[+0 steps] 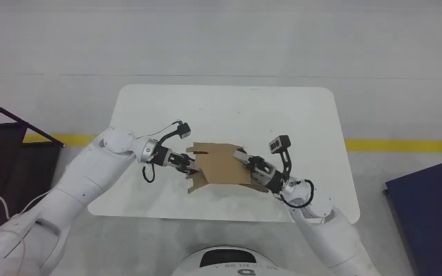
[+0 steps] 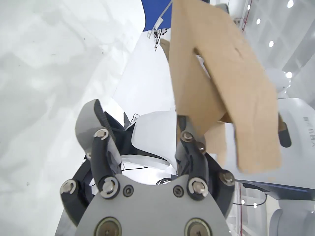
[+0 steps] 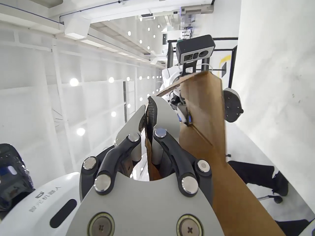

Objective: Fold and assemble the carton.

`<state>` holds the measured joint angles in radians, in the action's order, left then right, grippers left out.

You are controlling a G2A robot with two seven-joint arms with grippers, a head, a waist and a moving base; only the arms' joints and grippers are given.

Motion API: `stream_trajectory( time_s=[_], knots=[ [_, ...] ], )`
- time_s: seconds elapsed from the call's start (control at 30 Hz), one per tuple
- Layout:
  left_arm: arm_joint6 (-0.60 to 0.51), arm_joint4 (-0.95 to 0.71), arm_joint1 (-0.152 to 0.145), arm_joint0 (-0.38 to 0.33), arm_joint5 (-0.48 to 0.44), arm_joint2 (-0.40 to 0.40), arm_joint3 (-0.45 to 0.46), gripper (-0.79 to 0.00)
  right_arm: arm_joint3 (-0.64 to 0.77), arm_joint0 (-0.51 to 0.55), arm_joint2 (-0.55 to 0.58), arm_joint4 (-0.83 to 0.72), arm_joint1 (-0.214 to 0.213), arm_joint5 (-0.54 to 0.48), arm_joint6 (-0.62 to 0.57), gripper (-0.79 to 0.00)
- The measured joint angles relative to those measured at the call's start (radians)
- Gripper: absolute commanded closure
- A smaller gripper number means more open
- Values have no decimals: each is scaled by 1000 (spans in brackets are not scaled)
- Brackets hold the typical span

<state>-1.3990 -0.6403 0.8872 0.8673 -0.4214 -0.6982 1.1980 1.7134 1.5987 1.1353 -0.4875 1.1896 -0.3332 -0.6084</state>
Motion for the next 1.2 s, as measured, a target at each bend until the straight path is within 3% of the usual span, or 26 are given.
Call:
stream_trajectory(
  time_s=[0.27, 0.47, 0.67, 0.77, 0.9, 1.0, 1.13, 1.17, 1.2],
  knots=[
    [-54, -36, -23, 23, 65, -69, -28, -785, -4, 7, -25, 99, 7, -53, 90, 0],
    [-4, 21, -45, 62, 109, -121, 23, -785, -5, 6, -26, 104, 7, -49, 95, 0],
    [158, 195, -94, 141, 220, -222, 169, -785, -5, 6, -26, 104, 7, -49, 95, 0],
    [273, 318, -132, 219, 311, -315, 293, -785, -5, 6, -26, 106, 7, -49, 96, 0],
    [409, 399, -187, 391, 419, -492, 493, -785, -1, 10, -33, 217, 11, -88, 189, 0],
    [367, 267, -205, 518, 349, -601, 581, -785, -4, 13, -51, 287, 17, -116, 255, 0],
    [202, 29, -204, 594, 197, -644, 517, -785, -17, 7, -69, 352, 24, -132, 324, 0],
    [178, 5, -202, 593, 182, -636, 495, -720, -19, 5, -73, 361, 26, -134, 334, 0],
    [153, -19, -197, 584, 172, -619, 472, -594, -21, 4, -77, 367, 27, -136, 344, 0]
  ],
)
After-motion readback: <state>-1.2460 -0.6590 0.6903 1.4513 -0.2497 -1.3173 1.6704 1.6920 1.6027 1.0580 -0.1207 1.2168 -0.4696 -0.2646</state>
